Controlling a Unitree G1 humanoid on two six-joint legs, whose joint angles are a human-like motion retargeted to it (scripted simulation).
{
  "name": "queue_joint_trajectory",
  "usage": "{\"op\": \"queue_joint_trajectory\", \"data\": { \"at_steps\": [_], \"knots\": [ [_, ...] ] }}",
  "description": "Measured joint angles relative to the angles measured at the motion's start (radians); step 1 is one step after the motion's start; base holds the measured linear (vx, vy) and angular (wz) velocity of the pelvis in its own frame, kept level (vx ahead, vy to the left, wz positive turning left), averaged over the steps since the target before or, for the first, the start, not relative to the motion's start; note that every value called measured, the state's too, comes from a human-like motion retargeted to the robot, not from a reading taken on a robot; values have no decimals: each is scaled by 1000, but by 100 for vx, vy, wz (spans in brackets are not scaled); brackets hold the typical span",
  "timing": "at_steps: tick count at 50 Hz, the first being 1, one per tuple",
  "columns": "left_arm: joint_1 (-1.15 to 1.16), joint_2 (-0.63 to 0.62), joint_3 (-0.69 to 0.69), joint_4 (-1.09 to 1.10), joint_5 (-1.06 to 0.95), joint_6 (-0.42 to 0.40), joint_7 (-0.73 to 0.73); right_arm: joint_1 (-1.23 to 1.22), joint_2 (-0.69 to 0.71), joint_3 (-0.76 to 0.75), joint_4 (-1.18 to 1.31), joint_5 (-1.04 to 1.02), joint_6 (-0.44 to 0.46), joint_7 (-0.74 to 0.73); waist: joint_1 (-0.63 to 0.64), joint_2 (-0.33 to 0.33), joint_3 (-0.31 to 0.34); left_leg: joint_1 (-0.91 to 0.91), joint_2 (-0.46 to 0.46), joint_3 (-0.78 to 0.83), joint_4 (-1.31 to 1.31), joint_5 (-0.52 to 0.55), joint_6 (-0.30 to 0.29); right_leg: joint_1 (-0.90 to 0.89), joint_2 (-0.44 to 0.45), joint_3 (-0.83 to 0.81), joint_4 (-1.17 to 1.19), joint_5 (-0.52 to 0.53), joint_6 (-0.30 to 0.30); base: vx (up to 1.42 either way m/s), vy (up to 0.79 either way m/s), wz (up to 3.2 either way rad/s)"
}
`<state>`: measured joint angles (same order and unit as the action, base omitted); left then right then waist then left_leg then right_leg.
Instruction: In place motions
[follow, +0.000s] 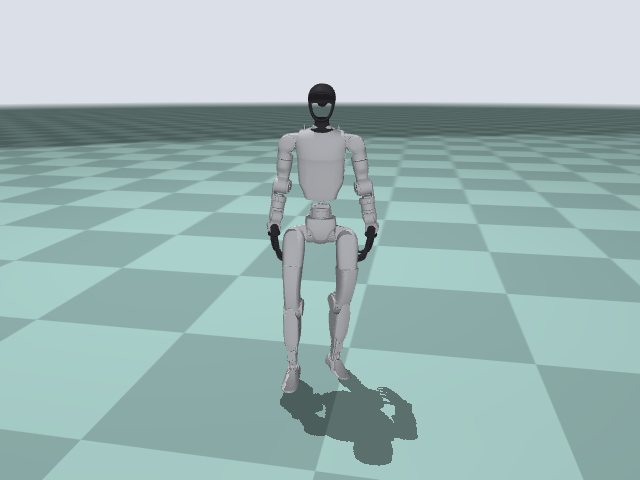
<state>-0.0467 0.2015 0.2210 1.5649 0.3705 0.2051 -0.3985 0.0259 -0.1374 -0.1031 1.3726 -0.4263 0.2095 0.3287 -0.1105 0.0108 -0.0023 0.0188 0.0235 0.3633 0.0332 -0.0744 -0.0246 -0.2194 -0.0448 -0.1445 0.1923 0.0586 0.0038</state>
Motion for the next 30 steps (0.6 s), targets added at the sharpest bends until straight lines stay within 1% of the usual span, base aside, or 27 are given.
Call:
{"op": "queue_joint_trajectory", "data": {
  "at_steps": [2, 4, 5, 6, 7, 8, 10, 12, 13, 17, 20, 21, 22, 23, 24, 25, 27, 28, 30],
  "knots": [
    [2, 3, -13, -3, 9, -2, 6, -8, 4, 20, -29, -1, -13, 7, -23, 0, 11, 16, 4, 72, -10, -24, 3, -8, 3, -20, -42, -9, 31, -31, -8, -260],
    [12, 8, -16, -1, 14, -3, 8, -9, 6, 49, -52, -7, -28, 11, -47, 14, 12, 27, 27, 148, -17, -46, -3, -2, -30, -220, -77, -65, 17, -31, -13, -291],
    [20, 10, -13, 2, 17, -2, 9, -9, 6, 65, -59, -12, -35, 12, -62, 20, 8, 32, 37, 187, -21, -55, -7, 7, -60, -350, -95, -90, 21, -31, -16, -316],
    [26, 13, 1, 9, 24, 4, 12, -13, 6, 82, -56, -19, -37, 12, -70, 22, 2, 36, 44, 238, -26, -63, -12, 15, -70, -446, -100, -121, 29, -33, -18, -337],
    [31, 14, 18, 18, 32, 10, 17, -19, 5, 96, -51, -24, -36, 12, -74, 24, -4, 39, 50, 289, -31, -70, -17, 19, -76, -524, -101, -151, 36, -35, -19, -363],
    [35, 13, 39, 29, 40, 18, 28, -28, 5, 106, -39, -27, -31, 9, -72, 24, -9, 42, 56, 340, -35, -75, -23, 13, -78, -567, -96, -180, 42, -33, -18, -353],
    [42, 7, 59, 49, 32, 31, 51, -38, 3, 106, -20, -21, -20, 1, -81, 32, -16, 43, 75, 422, -35, -87, -36, 27, -95, -718, -93, -201, 70, -32, -19, -314],
    [43, 0, 65, 70, 4, 38, 52, -43, -3, 97, 1, 0, -16, -3, -89, 45, -20, 47, 99, 486, -30, -97, -52, 60, -105, -860, -83, -184, 55, -29, -22, -286],
    [42, -4, 66, 79, -9, 42, 44, -45, -8, 89, 14, 14, -14, -5, -93, 52, -23, 53, 111, 528, -26, -102, -60, 74, -107, -893, -70, -177, 44, -22, -16, -272],
    [24, -22, 86, 89, -24, 64, 14, -58, -27, 38, 86, 99, 8, -30, -116, 87, -44, 81, 153, 703, -16, -106, -94, 87, -130, -864, 30, -159, 10, -16, -19, -221],
    [9, -40, 99, 75, -31, 61, 36, -54, -42, -7, 143, 183, 19, -56, -137, 98, -62, 106, 175, 790, 4, -98, -109, 116, -157, -839, 61, -141, -12, -7, -28, -143],
    [6, -44, 99, 68, -38, 55, 41, -50, -45, -18, 161, 206, 19, -60, -140, 90, -70, 118, 174, 817, 15, -95, -110, 130, -161, -819, 43, -123, -22, 1, -32, -128],
    [4, -49, 100, 61, -45, 49, 44, -45, -49, -28, 178, 225, 20, -64, -143, 77, -78, 131, 168, 841, 28, -92, -111, 144, -165, -796, 17, -113, -8, 4, -34, -115],
    [4, -52, 101, 55, -52, 41, 45, -39, -51, -35, 192, 237, 21, -66, -150, 54, -90, 144, 152, 860, 43, -90, -112, 159, -171, -767, -24, -116, 54, 8, -34, -99],
    [8, -53, 103, 47, -60, 34, 42, -34, -51, -39, 210, 243, 22, -67, -161, 34, -100, 161, 145, 873, 59, -84, -111, 160, -154, -729, -63, -124, 51, 10, -38, -82],
    [15, -52, 104, 39, -67, 26, 37, -29, -50, -41, 228, 245, 22, -68, -175, 15, -108, 181, 141, 882, 75, -74, -109, 154, -127, -687, -102, -135, 16, 16, -44, -96],
    [34, -47, 118, 27, -65, 23, 19, -21, -46, -36, 264, 227, 33, -58, -175, -37, -139, 211, 140, 916, 143, -23, -82, 159, -152, -659, -153, -107, -3, 21, -48, -120],
    [42, -50, 131, 23, -61, 25, 17, -21, -42, -33, 277, 214, 43, -50, -177, -69, -153, 212, 154, 918, 208, 7, -51, 161, -181, -644, -169, -91, 7, 16, -53, -143],
    [46, -56, 151, 22, -100, 24, 45, -28, -26, -20, 283, 185, 53, -46, -155, -131, -155, 181, 227, 848, 421, 46, 37, 142, -216, -522, -147, -104, 21, 7, -50, -198]
  ]
}}
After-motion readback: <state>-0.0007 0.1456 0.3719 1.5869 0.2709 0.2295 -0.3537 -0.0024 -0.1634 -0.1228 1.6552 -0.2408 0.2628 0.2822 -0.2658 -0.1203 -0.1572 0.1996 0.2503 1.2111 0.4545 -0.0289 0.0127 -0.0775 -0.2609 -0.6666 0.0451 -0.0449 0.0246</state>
